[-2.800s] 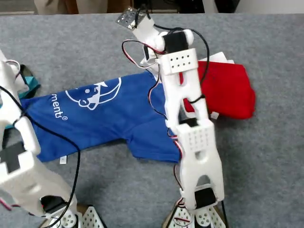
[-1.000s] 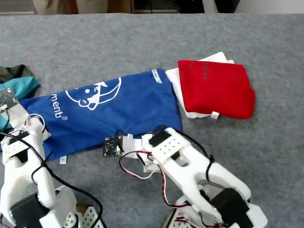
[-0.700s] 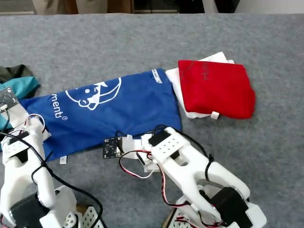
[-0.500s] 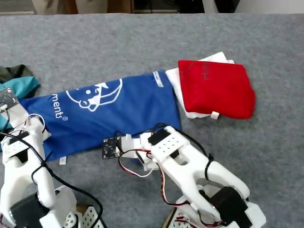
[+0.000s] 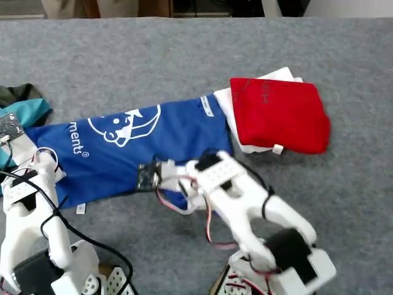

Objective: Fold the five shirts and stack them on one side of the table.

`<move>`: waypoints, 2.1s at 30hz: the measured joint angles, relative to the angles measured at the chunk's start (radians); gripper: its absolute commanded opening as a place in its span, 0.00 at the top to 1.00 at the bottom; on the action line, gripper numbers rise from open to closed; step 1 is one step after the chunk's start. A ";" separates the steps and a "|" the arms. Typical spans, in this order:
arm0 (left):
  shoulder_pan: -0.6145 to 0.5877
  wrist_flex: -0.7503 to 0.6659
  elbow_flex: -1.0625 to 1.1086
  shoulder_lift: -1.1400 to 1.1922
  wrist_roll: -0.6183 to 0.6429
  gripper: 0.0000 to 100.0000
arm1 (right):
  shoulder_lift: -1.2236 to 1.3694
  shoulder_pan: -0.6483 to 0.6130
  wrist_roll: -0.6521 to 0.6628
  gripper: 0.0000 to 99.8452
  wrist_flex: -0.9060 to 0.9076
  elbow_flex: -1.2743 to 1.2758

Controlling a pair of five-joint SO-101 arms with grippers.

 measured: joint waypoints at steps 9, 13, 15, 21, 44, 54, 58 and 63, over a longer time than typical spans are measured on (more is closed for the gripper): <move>0.000 0.000 0.000 0.000 0.000 0.98 | 0.324 0.026 0.147 1.00 0.368 -0.548; 0.000 0.000 0.000 0.000 0.000 0.98 | 0.499 0.029 0.183 1.00 0.611 -0.893; 0.000 0.000 0.000 0.000 0.000 0.98 | 0.586 0.029 0.195 1.00 0.709 -1.069; 0.000 0.000 0.000 0.000 0.000 0.98 | 0.832 0.029 0.219 1.00 0.836 -1.527; 0.000 0.000 0.000 0.000 0.000 0.98 | 1.054 0.048 0.210 1.00 0.842 -1.881; 0.000 0.000 0.000 0.000 0.000 0.98 | 0.753 0.046 0.126 1.00 0.842 -1.384; 0.000 0.000 0.000 0.000 0.000 0.98 | 0.588 0.054 0.071 1.00 0.842 -1.186; -0.018 0.175 -0.107 -0.029 0.000 0.90 | 0.359 0.075 0.064 1.00 0.798 -0.941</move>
